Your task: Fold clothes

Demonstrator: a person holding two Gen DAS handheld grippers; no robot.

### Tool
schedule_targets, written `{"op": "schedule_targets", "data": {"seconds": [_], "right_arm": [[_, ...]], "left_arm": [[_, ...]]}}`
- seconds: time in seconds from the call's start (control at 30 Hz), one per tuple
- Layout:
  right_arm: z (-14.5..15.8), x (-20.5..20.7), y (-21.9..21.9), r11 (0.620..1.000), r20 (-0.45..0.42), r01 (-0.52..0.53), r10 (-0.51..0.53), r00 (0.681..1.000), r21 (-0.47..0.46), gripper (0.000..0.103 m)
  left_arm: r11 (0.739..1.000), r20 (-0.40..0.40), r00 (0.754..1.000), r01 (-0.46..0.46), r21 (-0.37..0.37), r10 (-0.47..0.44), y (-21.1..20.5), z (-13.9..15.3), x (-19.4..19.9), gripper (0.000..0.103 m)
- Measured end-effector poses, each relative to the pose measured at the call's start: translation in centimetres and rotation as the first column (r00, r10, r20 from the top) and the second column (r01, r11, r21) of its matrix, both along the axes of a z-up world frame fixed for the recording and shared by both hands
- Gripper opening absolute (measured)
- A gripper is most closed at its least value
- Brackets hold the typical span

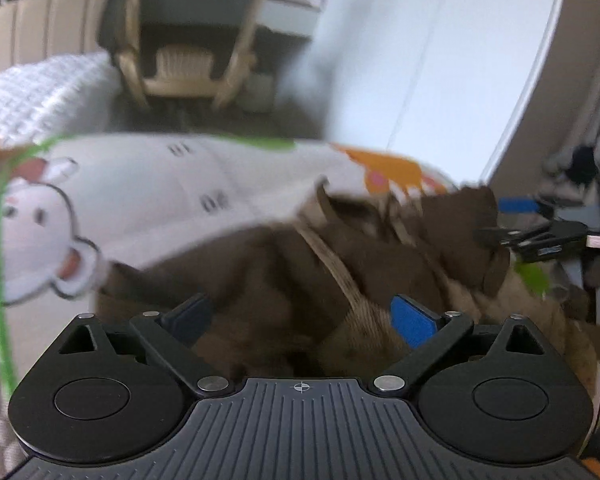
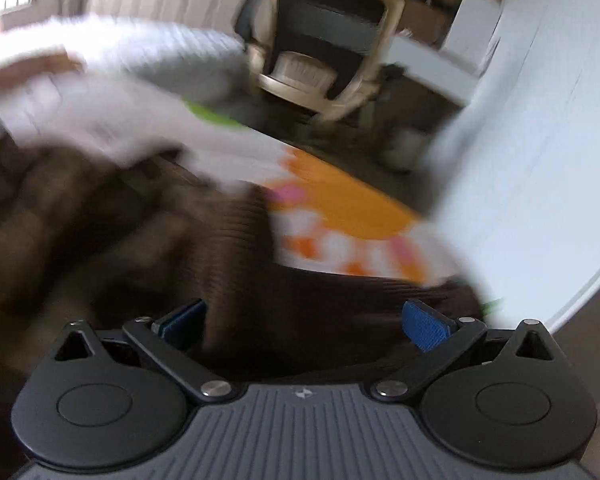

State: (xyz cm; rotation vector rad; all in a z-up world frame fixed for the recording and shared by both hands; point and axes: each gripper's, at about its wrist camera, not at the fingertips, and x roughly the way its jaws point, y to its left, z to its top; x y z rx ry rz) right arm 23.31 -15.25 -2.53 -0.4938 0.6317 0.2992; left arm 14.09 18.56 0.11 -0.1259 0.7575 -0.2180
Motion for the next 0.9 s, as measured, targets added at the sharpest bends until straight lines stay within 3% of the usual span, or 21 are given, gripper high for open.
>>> {"op": "schedule_targets", "data": {"seconds": [0.07, 0.13, 0.2, 0.23, 0.33, 0.4, 0.57, 0.67, 0.7, 0.77, 0.87, 0.9], "right_arm": [[-1.0, 2.4, -2.7, 0.991, 0.005, 0.137, -0.137, 0.991, -0.001, 0.103], [-1.4, 4.2, -5.9, 0.945, 0.008, 0.326, -0.327, 0.945, 0.036, 0.103], [-1.9, 4.9, -7.9, 0.877, 0.046, 0.48, -0.48, 0.876, 0.012, 0.103], [-2.0, 4.9, -8.4, 0.862, 0.05, 0.506, -0.507, 0.861, 0.018, 0.103], [-1.7, 4.2, -9.2, 0.85, 0.007, 0.518, -0.521, 0.853, 0.095, 0.103], [-1.4, 3.6, -9.0, 0.856, -0.01, 0.499, -0.503, 0.864, 0.138, 0.103], [-1.7, 3.3, -6.8, 0.889, -0.003, 0.435, -0.439, 0.898, 0.146, 0.103], [-2.3, 4.5, -5.9, 0.905, 0.008, 0.411, -0.415, 0.91, 0.113, 0.103], [-2.2, 4.4, -5.9, 0.906, 0.017, 0.408, -0.412, 0.911, 0.113, 0.103], [-1.8, 4.2, -5.8, 0.909, 0.035, 0.401, -0.407, 0.913, 0.113, 0.103], [-1.2, 3.8, -6.2, 0.907, 0.056, 0.406, -0.414, 0.909, 0.116, 0.103], [-1.1, 4.0, -6.3, 0.904, 0.059, 0.412, -0.42, 0.906, 0.112, 0.103]], "left_arm": [[0.995, -0.026, 0.999, -0.037, 0.098, 0.04, -0.8, -1.2, 0.3, 0.1], [0.981, -0.049, 0.996, -0.066, 0.185, 0.077, -1.2, -2.1, 0.4, 0.1], [0.976, -0.062, 0.993, -0.083, 0.203, 0.097, -0.4, -2.8, 0.0, 0.101], [0.98, -0.068, 0.993, -0.087, 0.177, 0.101, 0.2, -3.1, -0.2, 0.102], [0.989, -0.084, 0.989, -0.112, 0.097, 0.12, 1.9, -3.7, -0.9, 0.103], [0.986, -0.082, 0.985, -0.142, 0.085, 0.149, 2.4, -3.9, -1.0, 0.103], [0.974, 0.018, 0.979, -0.205, 0.101, 0.204, 0.4, -2.6, -2.3, 0.103], [0.971, 0.007, 0.989, -0.143, 0.189, 0.145, -1.6, -2.8, -2.2, 0.103], [0.965, 0.001, 0.991, -0.13, 0.23, 0.133, -2.2, -3.0, -2.2, 0.103], [0.91, -0.005, 0.984, -0.162, 0.382, 0.177, -1.7, -3.9, -1.6, 0.103], [0.87, 0.008, 0.961, -0.255, 0.421, 0.278, 3.1, -3.2, -0.5, 0.103], [0.817, 0.057, 0.941, -0.318, 0.48, 0.333, 4.6, -2.7, -0.1, 0.103]]}}
